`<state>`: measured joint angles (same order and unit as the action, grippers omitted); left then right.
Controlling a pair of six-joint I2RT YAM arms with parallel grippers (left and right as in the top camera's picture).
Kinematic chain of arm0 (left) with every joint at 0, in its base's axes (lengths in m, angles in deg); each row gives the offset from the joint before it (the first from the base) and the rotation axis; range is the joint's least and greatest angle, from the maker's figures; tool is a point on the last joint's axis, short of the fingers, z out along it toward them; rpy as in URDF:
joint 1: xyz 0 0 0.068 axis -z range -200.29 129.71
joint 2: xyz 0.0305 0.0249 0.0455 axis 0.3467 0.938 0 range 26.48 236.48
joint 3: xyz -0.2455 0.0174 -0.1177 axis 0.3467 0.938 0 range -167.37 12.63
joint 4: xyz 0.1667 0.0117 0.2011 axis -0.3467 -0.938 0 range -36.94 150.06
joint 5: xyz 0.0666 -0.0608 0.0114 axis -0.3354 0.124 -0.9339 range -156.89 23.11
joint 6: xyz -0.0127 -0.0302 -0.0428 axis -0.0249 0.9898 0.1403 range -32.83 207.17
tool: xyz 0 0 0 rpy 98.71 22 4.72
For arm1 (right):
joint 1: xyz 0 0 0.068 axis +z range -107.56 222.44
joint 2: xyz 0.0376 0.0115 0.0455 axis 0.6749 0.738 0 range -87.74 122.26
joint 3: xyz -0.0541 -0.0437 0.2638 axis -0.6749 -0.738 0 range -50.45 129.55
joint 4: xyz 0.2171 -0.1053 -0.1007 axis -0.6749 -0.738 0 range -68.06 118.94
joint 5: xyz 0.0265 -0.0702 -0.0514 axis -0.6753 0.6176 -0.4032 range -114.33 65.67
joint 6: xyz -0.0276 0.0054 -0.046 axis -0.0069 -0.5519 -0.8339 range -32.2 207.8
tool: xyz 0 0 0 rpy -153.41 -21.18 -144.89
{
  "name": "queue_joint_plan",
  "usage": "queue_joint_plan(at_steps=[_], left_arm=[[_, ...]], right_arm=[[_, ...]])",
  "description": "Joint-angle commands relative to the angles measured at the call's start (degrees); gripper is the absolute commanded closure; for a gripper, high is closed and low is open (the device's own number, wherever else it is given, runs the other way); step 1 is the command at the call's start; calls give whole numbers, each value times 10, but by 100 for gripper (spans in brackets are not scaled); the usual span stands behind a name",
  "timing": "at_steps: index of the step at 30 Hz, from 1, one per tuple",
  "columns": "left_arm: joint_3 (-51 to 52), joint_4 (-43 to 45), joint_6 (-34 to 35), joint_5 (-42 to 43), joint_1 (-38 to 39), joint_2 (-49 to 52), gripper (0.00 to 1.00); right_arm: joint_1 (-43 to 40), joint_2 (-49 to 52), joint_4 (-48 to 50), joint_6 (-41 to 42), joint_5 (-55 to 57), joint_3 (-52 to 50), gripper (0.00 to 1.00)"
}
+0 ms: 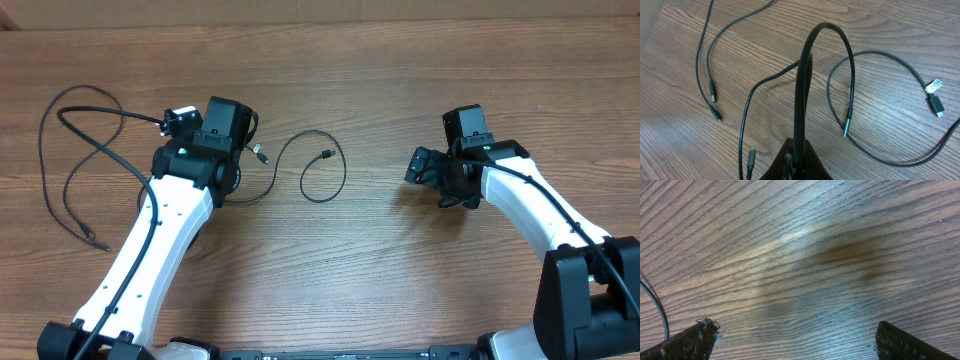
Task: Untangle cables
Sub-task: 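Carry the held cable further left, out of the pile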
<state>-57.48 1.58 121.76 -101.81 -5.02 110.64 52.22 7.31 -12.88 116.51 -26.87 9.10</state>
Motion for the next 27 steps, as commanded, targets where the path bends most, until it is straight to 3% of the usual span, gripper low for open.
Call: queue_joint_plan(at_steps=[1, 27], left_arm=[[-1, 5, 2, 0, -3, 15, 96], [-1, 7, 19, 48, -3, 36, 96]], right_arm=[[0, 2, 2, 5, 5, -3, 0], [0, 2, 2, 4, 5, -3, 0]])
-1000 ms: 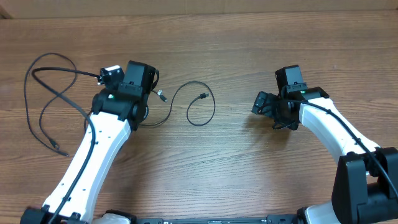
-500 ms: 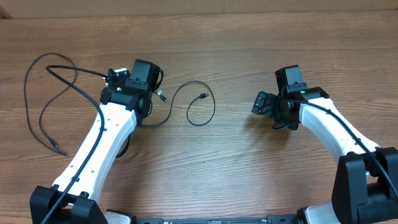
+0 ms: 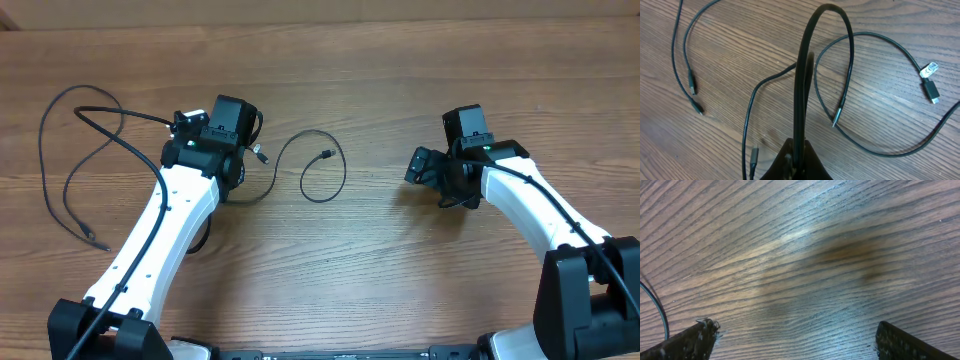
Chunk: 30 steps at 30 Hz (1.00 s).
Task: Untangle cables
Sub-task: 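Carry the held cable further left, out of the pile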
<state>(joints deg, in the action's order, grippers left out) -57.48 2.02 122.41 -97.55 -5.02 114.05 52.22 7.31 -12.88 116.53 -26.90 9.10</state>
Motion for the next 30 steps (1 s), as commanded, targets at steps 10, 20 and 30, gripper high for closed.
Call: queue_joint_plan(at_steps=[10, 20, 30], left_arm=[[-1, 35, 26, 3, -9, 2, 96], [-37, 50, 61, 18, -108, -36, 96], [-96, 133, 101, 42, -245, -162, 96]], right_arm=[[0, 2, 2, 4, 6, -3, 0], [0, 2, 2, 4, 6, -3, 0], [0, 2, 2, 4, 6, -3, 0]])
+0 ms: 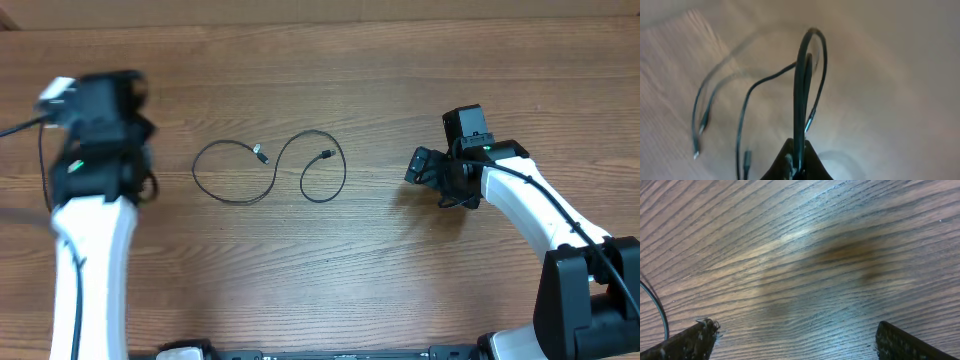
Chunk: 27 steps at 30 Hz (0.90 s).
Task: Untangle cables
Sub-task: 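Carry the held cable further left, out of the pile, then lay the cable down at the far left with the left gripper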
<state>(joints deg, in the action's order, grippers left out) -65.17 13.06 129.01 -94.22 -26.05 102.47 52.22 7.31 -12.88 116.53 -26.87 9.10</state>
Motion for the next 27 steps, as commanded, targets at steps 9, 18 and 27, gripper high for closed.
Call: queue_joint_plan(at_steps=[9, 18, 27], left_arm=[[-19, 114, 19, -80, -121, -48, 95], [-19, 195, -138, -101, -176, 48, 96], [-19, 188, -185, -16, -191, 176, 96]], right_arm=[[0, 2, 2, 4, 5, -3, 0], [0, 2, 2, 4, 5, -3, 0], [0, 2, 2, 4, 5, -3, 0]])
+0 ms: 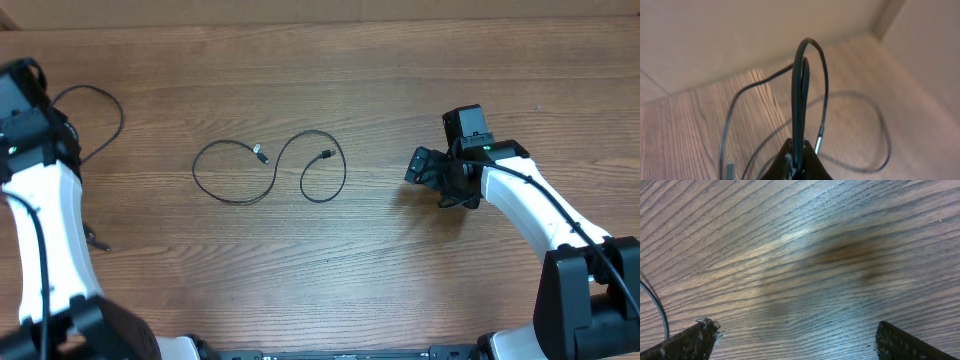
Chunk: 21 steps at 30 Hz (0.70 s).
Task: Untangle cables
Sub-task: 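Lay the cable down at the far left with the left gripper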
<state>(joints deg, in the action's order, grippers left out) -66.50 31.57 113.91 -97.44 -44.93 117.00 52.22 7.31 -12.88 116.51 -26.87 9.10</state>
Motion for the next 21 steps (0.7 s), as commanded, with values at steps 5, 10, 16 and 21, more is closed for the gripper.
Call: queue_joint_plan(at_steps=[5, 10, 16, 21], left_arm=[[-6, 18, -45, 12, -13, 79, 96], [-6, 31, -38, 30, -47, 116, 96], [-6, 37, -1, 106, -73, 154, 96], [-6, 54, 5, 150, -75, 157, 96]], right_arm=[[0, 2, 2, 4, 5, -3, 0], [0, 2, 2, 5, 5, -3, 0], [0, 2, 2, 4, 5, -3, 0], [0, 2, 2, 4, 5, -3, 0]])
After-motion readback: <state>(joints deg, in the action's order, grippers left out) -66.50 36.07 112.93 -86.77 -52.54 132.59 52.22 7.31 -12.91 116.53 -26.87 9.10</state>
